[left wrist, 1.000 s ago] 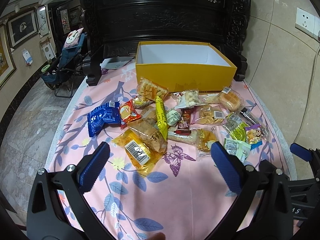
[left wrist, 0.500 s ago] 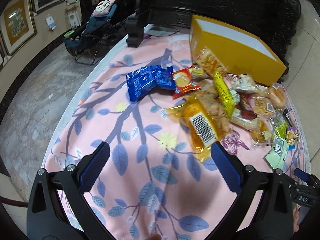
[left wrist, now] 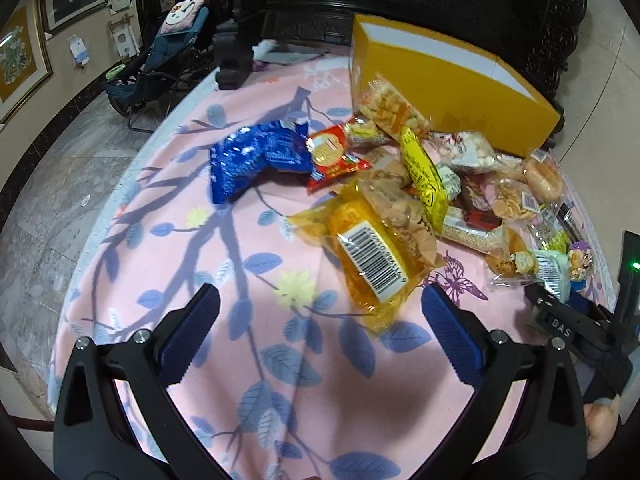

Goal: Organize snacks
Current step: 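Grasp the green chip bag with the right gripper while the left grasps the yellow barcode bag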

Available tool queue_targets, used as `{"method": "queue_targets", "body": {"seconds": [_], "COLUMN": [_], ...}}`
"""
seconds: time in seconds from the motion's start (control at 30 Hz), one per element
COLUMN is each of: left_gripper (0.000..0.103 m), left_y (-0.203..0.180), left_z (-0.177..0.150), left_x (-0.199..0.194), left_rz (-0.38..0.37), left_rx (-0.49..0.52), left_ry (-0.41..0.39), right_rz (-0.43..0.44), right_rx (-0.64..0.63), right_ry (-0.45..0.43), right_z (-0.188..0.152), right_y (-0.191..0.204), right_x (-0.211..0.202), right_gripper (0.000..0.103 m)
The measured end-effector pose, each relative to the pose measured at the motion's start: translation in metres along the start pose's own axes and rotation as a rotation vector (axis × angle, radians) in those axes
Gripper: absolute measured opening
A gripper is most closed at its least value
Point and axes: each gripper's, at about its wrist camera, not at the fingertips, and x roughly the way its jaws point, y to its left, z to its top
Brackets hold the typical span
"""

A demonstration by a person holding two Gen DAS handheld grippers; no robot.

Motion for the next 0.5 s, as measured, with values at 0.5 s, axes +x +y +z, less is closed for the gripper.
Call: {"method": "queue_targets", "body": {"seconds": [0.5], "left_gripper": [0.101], "left_y": [-0.013], "left_z": [0.025], "left_x": [0.065], "left_rz": [0.023], "left_rx": [-0.197], "left_ry": [0.066], "right_rz": [0.231], "right_rx": [0.064], "right_ry": [-0.001], "right_z": [-0.006], "right_y": [-0.037], "right_x": [-0.011], "right_gripper": [0.068]}}
